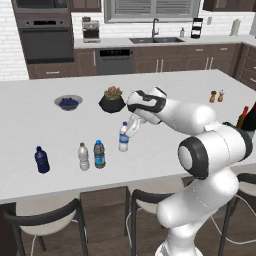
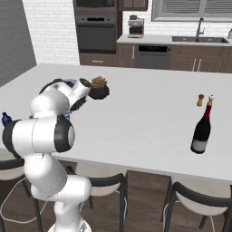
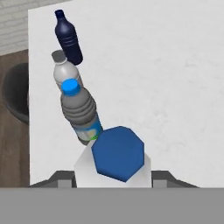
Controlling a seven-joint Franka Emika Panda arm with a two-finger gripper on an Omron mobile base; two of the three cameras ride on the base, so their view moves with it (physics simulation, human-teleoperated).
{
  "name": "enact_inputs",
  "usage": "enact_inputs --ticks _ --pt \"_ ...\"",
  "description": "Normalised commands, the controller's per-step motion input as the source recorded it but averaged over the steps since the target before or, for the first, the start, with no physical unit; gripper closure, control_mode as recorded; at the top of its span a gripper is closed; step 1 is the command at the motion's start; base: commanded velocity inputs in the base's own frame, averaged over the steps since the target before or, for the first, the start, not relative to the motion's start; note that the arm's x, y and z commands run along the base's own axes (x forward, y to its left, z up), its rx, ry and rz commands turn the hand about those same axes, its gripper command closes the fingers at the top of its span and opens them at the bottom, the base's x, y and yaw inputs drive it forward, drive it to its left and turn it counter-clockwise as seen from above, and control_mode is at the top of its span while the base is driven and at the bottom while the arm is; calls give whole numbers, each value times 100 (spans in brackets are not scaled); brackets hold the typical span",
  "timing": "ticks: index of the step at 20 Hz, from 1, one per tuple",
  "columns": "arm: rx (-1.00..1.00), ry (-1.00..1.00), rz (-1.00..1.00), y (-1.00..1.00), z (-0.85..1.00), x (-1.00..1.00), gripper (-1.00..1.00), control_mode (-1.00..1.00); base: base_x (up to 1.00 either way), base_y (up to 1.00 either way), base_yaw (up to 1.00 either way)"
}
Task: Move the plastic bottles in the middle to the plastics group, and the glass bottles in the middle to the glass group.
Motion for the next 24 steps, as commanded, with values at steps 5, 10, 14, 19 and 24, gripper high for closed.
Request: enact_inputs --ticks 5,10,14,19,24 --pt "0 -6 11 35 -1 22 100 -100 0 0 0" --pt "0 -2 20 46 -10 32 100 -100 0 0 0" --pt "0 0 18 17 -14 29 100 -100 0 0 0" --pt "-1 4 10 15 -18 5 100 -100 0 0 0" --pt "0 2 8 27 -54 0 100 -100 0 0 0"
